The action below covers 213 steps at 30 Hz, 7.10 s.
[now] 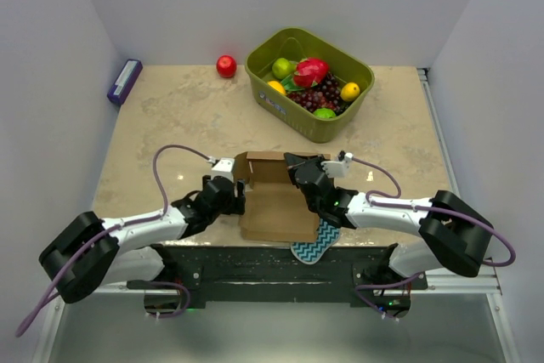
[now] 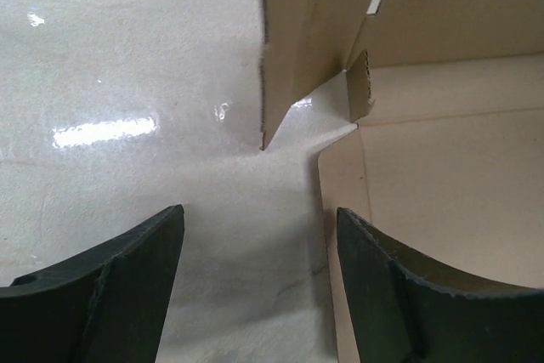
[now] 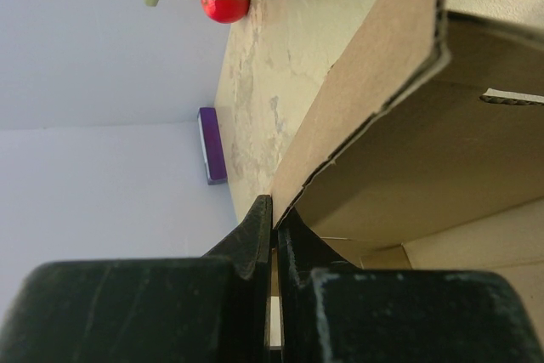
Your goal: Fold the paper box
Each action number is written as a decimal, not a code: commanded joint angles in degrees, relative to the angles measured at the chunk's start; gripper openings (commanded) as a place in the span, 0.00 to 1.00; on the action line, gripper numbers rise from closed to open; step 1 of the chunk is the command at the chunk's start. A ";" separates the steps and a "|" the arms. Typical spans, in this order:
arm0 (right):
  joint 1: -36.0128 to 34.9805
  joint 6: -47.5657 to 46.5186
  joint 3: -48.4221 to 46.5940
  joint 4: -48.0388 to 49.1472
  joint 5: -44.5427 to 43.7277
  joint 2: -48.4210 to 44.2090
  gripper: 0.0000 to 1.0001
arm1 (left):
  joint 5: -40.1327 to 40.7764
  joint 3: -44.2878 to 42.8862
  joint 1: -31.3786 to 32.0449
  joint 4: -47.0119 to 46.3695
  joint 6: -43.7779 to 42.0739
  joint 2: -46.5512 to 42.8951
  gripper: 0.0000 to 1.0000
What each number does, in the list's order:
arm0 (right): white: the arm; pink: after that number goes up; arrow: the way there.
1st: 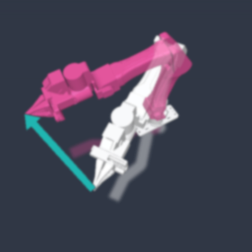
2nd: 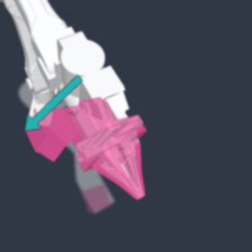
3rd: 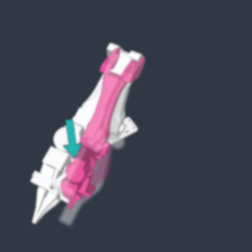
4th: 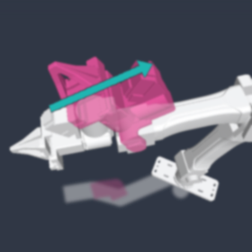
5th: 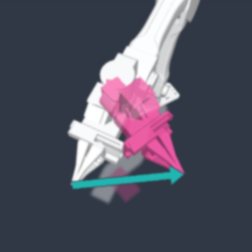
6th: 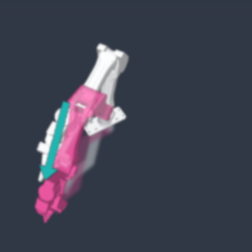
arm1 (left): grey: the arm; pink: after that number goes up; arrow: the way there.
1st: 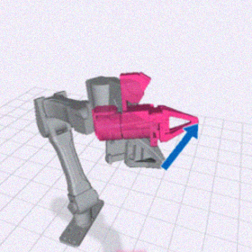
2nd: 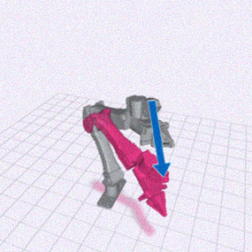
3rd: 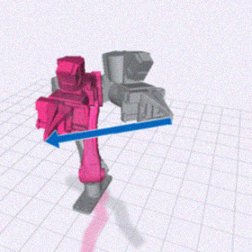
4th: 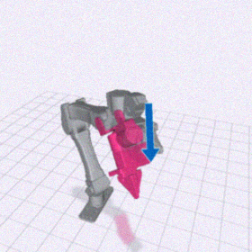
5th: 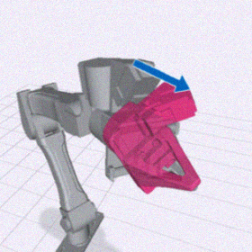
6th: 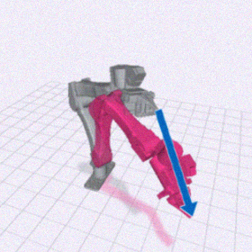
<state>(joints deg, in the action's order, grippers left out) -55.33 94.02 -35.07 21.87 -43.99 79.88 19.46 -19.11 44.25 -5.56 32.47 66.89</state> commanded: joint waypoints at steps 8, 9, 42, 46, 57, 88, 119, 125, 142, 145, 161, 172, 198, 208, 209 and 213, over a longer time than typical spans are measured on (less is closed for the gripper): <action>-0.22 -2.35 0.18 -3.85 -2.33 0.10 0.00 | 8.84 -7.95 6.29 8.63 2.51 9.12 0.72; -0.22 -2.35 0.18 -3.94 -2.33 0.10 0.00 | 8.92 -8.57 6.55 9.94 2.60 10.09 0.72; -0.22 -3.84 0.62 -4.03 -3.30 -0.95 0.00 | -2.94 -12.52 -3.20 -0.85 -4.87 3.85 0.40; -0.22 -4.19 0.53 -3.85 -3.30 -0.86 0.00 | -2.59 -14.28 -3.20 -2.79 -6.01 5.61 0.20; -0.22 -4.63 0.00 -3.85 -2.95 0.54 0.00 | -2.51 -19.21 -2.16 1.61 -3.47 9.39 0.05; -1.36 -17.90 11.87 12.94 -1.45 -3.68 0.00 | -2.59 -5.06 8.31 -11.75 -0.65 3.61 0.47; -1.36 -17.55 12.39 11.53 -2.16 -5.26 0.00 | -3.13 0.30 -6.28 -7.09 -2.67 -17.15 0.62; -1.36 -17.46 12.31 11.62 -1.89 -4.64 0.00 | -5.30 -0.93 -6.19 -11.13 -4.34 -9.07 0.59; -1.36 -18.17 11.60 11.53 -1.36 -4.20 0.00 | -16.21 3.82 -6.19 -33.10 -9.53 -0.45 0.57; -1.36 -18.08 11.43 11.27 -1.37 -4.11 0.00 | -17.35 3.82 -6.11 -34.51 -10.14 0.78 0.56; -1.36 -17.90 10.99 10.48 -0.84 -3.85 0.00 | -16.74 2.59 -4.96 -43.04 -13.92 8.95 0.54; -1.45 -17.82 10.72 9.77 -0.57 -3.85 0.00 | -14.10 1.71 -4.35 -47.08 -17.35 12.82 0.45; -1.36 -16.59 9.23 5.47 -1.54 -4.47 0.00 | 8.38 -5.32 2.59 -33.39 -16.65 18.71 0.13; -1.36 -23.87 6.43 1.09 -3.04 -7.63 0.00 | 11.13 -9.44 3.12 -24.06 -13.31 18.36 0.00; -1.36 -26.14 6.07 0.11 -3.03 -8.15 0.00 | 9.99 -9.89 2.95 -23.45 -12.87 18.01 0.00; -1.36 -33.62 4.05 -3.84 -1.55 -15.16 0.18 | 4.46 -13.22 -0.11 -17.30 -11.29 16.08 0.00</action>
<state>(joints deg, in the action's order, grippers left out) -56.25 72.93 -28.25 26.02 -43.94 71.40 24.32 -28.47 48.03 -30.76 19.14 85.03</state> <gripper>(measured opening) 0.111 0.146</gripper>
